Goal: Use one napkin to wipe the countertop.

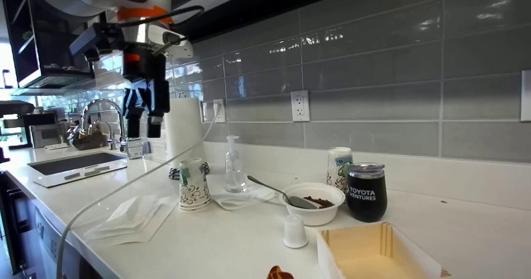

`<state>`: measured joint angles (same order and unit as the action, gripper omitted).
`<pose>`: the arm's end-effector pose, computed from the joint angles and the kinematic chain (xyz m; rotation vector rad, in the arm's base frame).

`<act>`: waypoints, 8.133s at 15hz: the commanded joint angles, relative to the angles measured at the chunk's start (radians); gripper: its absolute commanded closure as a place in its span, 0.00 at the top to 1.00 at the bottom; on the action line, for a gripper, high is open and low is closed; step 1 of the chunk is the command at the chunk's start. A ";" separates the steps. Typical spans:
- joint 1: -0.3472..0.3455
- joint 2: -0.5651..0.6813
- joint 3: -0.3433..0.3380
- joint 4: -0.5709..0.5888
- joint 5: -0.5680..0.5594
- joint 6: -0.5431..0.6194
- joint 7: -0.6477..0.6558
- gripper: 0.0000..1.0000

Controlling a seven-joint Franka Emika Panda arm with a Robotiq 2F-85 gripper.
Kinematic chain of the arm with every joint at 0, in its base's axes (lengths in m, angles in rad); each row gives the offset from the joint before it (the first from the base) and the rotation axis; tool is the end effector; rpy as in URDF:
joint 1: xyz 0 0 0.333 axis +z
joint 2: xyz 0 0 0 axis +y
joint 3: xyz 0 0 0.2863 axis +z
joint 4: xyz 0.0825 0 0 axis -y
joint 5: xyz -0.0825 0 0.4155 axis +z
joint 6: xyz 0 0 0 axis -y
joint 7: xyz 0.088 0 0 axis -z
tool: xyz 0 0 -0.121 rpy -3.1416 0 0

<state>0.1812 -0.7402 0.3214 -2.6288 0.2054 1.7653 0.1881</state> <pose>0.3166 0.1825 0.4040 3.0668 0.2518 -0.2011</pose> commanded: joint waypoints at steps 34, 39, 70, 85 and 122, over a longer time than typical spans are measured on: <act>0.286 0.753 0.207 0.032 -0.209 0.736 0.132 0.00; 0.305 0.682 0.217 0.007 -0.159 0.717 0.096 0.00; -0.067 0.554 0.035 0.005 -0.211 0.522 0.531 0.00; -0.043 0.882 -0.169 0.169 -0.381 0.695 0.685 0.00; 0.003 0.883 -0.216 0.113 -0.192 0.940 0.668 0.00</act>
<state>0.1749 0.1245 0.0847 -2.5002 -0.0095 2.6482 0.8986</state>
